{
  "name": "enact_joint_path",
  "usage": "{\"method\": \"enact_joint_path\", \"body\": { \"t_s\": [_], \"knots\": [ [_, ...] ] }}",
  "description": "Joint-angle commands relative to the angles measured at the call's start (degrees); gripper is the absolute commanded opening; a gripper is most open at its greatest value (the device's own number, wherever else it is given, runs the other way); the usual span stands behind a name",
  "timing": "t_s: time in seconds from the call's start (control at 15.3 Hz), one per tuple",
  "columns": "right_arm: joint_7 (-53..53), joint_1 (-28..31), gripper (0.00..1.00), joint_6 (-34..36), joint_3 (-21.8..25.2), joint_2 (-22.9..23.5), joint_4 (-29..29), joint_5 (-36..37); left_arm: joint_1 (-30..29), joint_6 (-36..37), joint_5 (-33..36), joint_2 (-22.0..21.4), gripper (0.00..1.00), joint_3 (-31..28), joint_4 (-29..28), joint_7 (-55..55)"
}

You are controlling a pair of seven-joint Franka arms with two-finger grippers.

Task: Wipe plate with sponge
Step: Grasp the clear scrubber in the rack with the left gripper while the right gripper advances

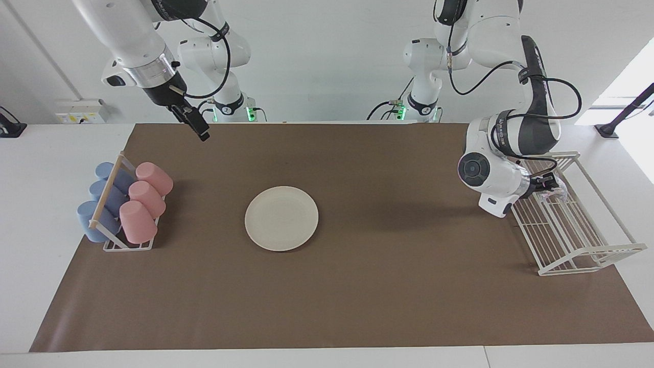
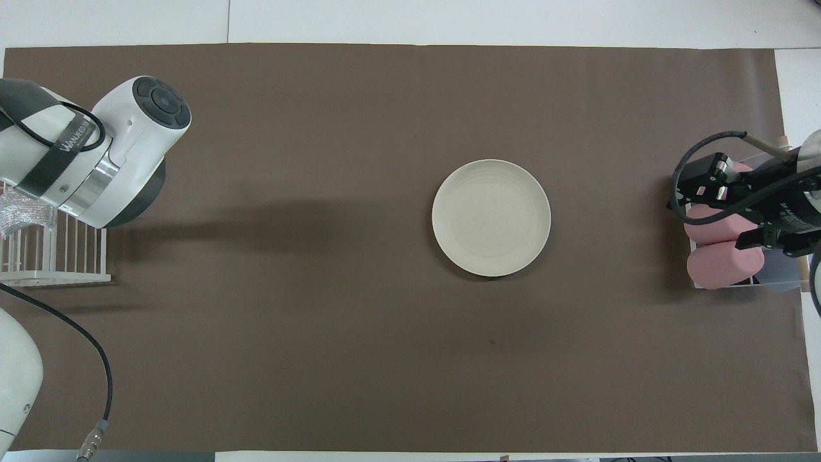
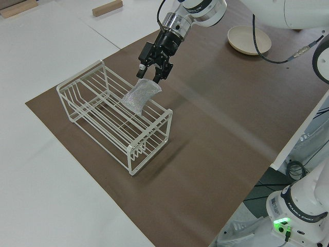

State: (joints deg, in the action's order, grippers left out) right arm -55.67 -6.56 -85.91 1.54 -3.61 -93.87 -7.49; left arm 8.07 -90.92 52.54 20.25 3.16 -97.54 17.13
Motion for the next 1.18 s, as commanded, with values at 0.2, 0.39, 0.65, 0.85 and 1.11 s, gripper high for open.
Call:
{"method": "enact_joint_path", "body": {
  "t_s": [0.2, 0.39, 0.65, 0.85, 1.11],
  "knots": [
    [-28.8, 0.1, 1.00, 1.4, -7.1, -1.6, -0.3, -1.2, 0.0, 0.0, 0.9, 0.1, 0.00, -0.3, 0.7, 0.2],
    [-35.7, -0.2, 1.00, 1.0, -8.3, -1.7, -0.3, -1.1, 0.0, -0.1, 0.7, 0.1, 0.00, -0.3, 0.9, 0.0],
    [-35.2, -1.9, 1.00, 1.4, -9.0, -2.5, -1.0, -1.1, 0.1, 0.9, -5.3, -1.6, 0.00, -0.3, 4.2, -0.8],
    [-30.4, -2.0, 1.00, 1.5, -9.0, -2.5, -1.0, -1.0, 0.0, 7.5, -21.0, -2.1, 0.00, -0.7, 13.8, -0.8],
    [-30.1, -2.0, 1.00, 1.5, -8.9, -2.6, -1.4, -1.1, -2.2, 15.1, -45.6, -2.7, 0.00, -1.2, 20.5, 0.2]
  ]
}}
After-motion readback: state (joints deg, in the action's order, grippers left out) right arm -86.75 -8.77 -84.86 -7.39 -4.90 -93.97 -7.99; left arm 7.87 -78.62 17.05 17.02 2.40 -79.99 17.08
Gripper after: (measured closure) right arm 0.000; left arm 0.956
